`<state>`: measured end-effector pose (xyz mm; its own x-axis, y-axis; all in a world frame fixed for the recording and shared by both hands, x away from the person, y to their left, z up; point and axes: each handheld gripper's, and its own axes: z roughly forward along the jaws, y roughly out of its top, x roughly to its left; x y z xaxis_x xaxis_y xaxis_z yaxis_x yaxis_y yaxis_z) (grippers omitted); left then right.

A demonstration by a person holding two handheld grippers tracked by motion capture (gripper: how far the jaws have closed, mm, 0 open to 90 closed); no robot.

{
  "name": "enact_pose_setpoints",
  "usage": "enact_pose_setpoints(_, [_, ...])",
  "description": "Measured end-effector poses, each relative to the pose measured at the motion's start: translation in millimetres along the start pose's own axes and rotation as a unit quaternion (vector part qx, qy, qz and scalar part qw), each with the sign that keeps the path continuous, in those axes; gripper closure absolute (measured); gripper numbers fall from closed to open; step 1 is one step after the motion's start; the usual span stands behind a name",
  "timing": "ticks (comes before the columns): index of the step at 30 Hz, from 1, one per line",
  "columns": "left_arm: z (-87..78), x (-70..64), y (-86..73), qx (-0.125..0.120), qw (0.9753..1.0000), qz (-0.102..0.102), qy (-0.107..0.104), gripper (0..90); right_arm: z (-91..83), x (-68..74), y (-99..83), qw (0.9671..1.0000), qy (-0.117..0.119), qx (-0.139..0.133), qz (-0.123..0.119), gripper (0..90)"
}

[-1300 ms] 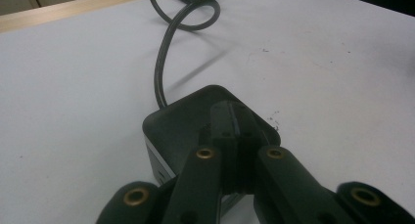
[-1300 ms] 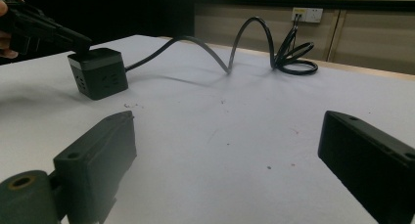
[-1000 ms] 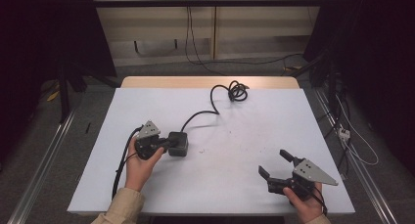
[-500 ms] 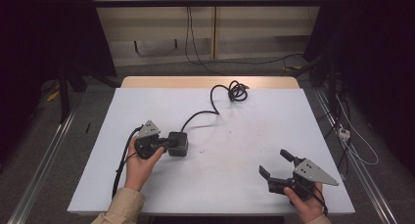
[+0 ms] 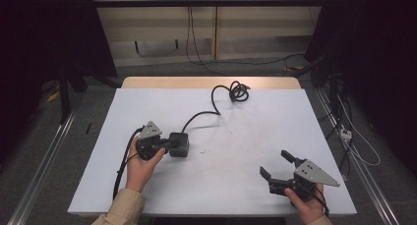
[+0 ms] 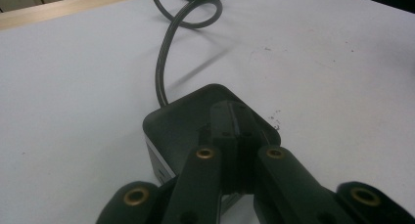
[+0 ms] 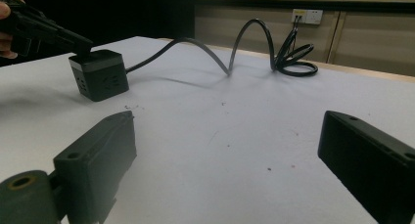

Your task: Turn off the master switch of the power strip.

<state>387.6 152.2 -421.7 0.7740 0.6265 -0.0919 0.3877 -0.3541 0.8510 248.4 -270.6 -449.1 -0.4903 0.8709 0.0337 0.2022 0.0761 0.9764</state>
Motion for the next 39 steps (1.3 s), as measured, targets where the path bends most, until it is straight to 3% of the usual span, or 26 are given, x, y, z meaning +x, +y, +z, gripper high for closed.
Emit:
enact_pose_setpoints(8, [0.4,-3.2,1.4,0.010,0.9999,0.009,0.010,90.0,0.0,0.1,-0.1,1.0000,-0.001,-0.001,0.002,6.5])
enact_pose_setpoints(30, [0.7,-3.8,1.1,0.005,0.9999,-0.001,0.011,90.0,0.6,0.0,-0.2,1.0000,-0.001,0.000,0.000,6.6])
enact_pose_setpoints(39, [-2.5,0.2,-0.2,-0.013,0.9996,-0.023,0.005,90.0,1.7,0.5,0.3,1.0000,0.000,0.000,0.000,6.6])
